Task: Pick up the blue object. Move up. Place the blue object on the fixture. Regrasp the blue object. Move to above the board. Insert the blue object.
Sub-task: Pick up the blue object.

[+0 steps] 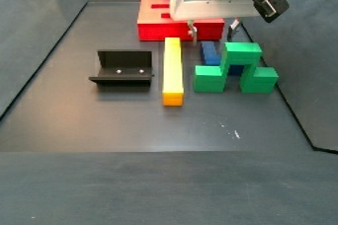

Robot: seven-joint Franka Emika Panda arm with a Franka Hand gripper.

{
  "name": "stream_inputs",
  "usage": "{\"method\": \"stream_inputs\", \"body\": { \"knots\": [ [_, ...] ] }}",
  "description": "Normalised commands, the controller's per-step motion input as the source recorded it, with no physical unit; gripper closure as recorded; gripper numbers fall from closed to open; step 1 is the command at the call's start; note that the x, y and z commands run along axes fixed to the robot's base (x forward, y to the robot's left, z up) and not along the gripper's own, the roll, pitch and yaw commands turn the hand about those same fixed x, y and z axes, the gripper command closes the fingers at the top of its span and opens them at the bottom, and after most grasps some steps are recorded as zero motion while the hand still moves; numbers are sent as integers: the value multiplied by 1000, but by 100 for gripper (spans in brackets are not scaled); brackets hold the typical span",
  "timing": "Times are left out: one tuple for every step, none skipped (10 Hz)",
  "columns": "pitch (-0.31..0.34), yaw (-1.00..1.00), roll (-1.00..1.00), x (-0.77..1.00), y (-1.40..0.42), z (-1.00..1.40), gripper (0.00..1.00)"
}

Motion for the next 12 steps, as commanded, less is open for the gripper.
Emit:
{"method": "stream_inputs", "body": {
  "knots": [
    [0,0,134,80,-80,-194,0],
    [0,-11,199,200,-69,-211,0],
    [0,-37,210,117,-29,-214,0],
    [0,-34,203,0,-34,-229,0],
    [0,-43,199,0,-17,-211,0],
    [0,-43,206,0,0,-229,0],
    [0,-29,189,-31,0,-229,0],
    [0,-17,196,0,0,-243,0],
    [0,-6,190,0,0,-220,0],
    [0,0,174,0,0,-191,0],
    [0,0,124,0,-9,-100,0],
    [0,0,-39,0,11,0,0]
  ]
}}
